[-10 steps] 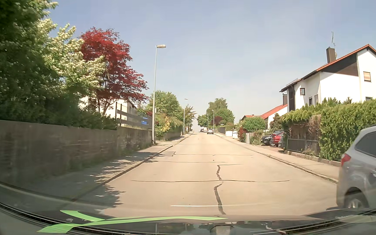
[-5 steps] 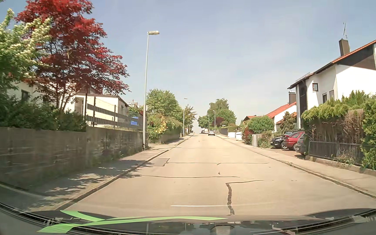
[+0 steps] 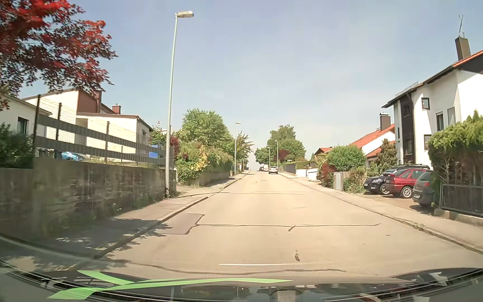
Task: Follow the waypoints while adhering to traffic rules and regulations
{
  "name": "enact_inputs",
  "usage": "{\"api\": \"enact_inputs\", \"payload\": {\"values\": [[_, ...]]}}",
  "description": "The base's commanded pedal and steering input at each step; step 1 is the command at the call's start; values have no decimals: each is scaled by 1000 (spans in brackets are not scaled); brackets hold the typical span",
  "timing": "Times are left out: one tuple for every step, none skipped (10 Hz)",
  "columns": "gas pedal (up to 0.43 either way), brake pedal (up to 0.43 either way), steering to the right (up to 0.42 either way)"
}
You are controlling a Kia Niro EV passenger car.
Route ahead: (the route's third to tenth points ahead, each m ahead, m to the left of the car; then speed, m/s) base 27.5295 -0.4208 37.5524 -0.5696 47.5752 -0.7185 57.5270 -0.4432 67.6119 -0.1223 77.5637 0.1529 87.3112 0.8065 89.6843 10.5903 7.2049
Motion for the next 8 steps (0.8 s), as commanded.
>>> {"api": "enact_inputs", "payload": {"values": [[110,0,-5],[110,0,-5],[110,0,-5],[110,0,-5],[110,0,-5],[118,0,-5],[118,0,-4],[118,0,-4]]}}
